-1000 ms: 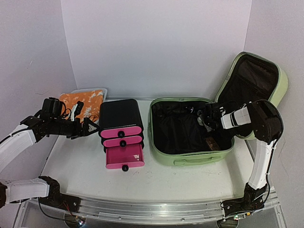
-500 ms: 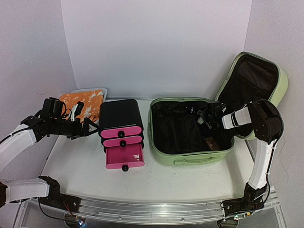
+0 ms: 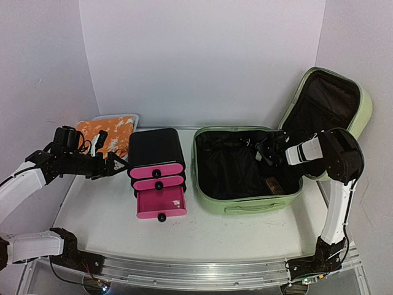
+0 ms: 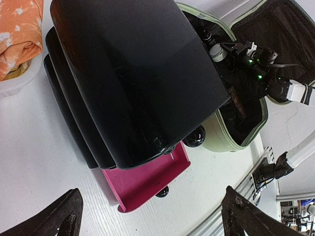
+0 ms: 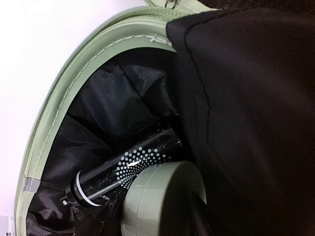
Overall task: Open, take out, and arrange the luggage
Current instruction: Pick up the makeup from the center of the board, then place the makeup in the drawer.
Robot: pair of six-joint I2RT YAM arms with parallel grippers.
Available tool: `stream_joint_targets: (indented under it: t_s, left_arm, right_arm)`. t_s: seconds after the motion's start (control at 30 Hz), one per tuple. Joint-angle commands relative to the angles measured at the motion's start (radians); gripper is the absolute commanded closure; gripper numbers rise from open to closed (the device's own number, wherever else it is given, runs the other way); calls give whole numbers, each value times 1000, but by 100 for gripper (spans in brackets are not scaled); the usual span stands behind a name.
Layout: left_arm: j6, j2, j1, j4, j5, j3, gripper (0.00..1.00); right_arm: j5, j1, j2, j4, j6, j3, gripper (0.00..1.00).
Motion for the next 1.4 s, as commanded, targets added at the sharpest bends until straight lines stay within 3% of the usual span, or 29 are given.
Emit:
stream_joint_targets:
  t_s: [0.0, 0.07, 0.17, 0.33, 0.77, 1.03, 1.37]
  left_arm:
    - [6, -24, -1, 26, -1, 22, 1]
    - [6, -23, -1, 26, -2, 23, 1]
    - [6, -21, -2, 26, -3, 25, 0]
    - [3, -14, -2, 26, 0, 27, 1]
    - [-7, 5, -1, 26, 20, 50, 1]
    - [-28, -21, -2, 24, 37, 56, 1]
    - [19, -64, -2, -52, -17, 116, 1]
  right_arm:
    - [-16, 3, 22, -24, -14, 49, 52]
    - [-10, 3, 27, -35, -19, 55, 51]
    - [-6, 3, 28, -40, -33, 62, 58]
    - [8, 4, -26, -44, -69, 50, 78]
    - [-88, 19, -294, -94, -265, -6, 81]
    - [-290, 49, -458, -156, -488, -8, 86]
    - [-385, 319, -650, -265, -809, 6, 84]
